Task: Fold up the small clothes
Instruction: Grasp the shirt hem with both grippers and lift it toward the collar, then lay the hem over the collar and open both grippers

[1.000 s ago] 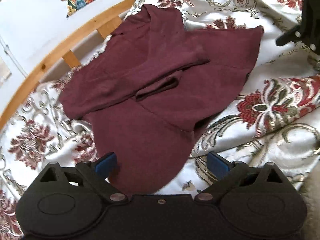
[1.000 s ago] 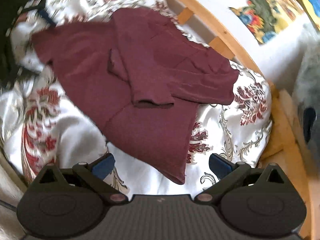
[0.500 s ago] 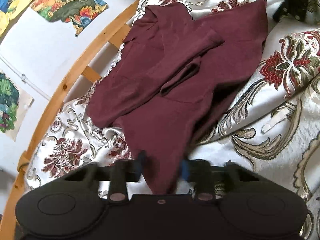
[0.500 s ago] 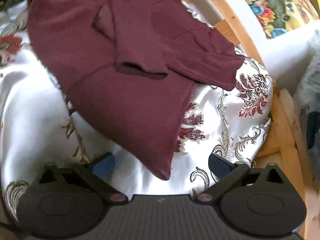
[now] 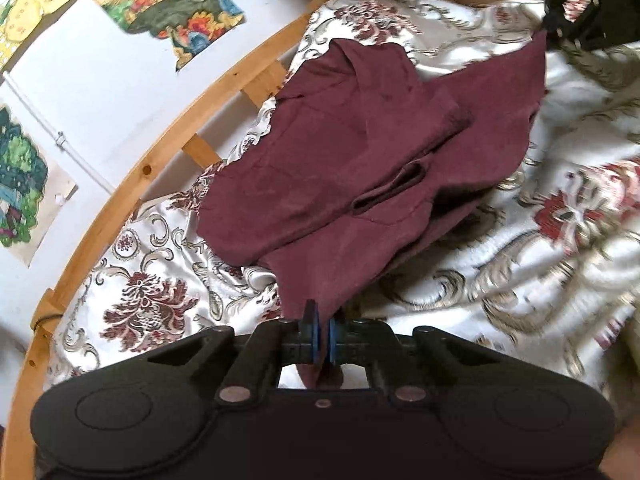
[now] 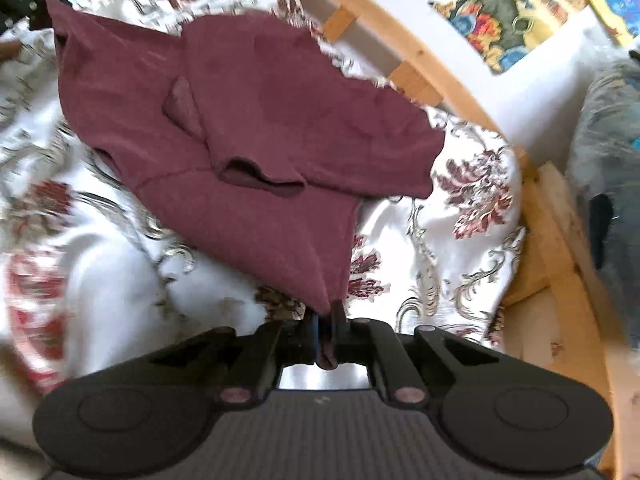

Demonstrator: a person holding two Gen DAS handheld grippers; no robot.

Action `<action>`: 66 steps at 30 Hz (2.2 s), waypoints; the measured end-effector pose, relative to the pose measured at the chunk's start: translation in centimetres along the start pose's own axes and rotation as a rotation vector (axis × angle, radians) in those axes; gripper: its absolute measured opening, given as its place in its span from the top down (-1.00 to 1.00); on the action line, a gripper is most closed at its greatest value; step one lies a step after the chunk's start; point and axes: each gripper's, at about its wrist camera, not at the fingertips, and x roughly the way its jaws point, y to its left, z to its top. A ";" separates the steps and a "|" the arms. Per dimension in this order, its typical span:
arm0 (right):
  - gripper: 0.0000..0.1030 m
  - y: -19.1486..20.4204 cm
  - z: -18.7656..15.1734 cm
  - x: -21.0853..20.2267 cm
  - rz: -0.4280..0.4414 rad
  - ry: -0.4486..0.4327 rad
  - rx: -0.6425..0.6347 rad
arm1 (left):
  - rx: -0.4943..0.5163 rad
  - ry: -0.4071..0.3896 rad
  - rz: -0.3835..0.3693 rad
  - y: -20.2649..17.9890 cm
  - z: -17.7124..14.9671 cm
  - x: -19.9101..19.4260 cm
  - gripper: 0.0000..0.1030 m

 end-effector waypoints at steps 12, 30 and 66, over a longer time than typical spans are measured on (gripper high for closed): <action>0.88 2.7 -2.4 -11.9 0.089 0.018 -0.004 | -0.129 0.062 -0.211 0.7 -2.0 -9.8 0.91; 0.87 -8.2 7.4 1.1 -0.150 -0.228 0.453 | -0.301 0.031 0.029 12.0 8.6 3.1 0.90; -0.73 -11.7 7.2 19.7 -0.077 -0.200 0.641 | -0.813 0.177 0.075 18.0 5.8 23.6 -0.74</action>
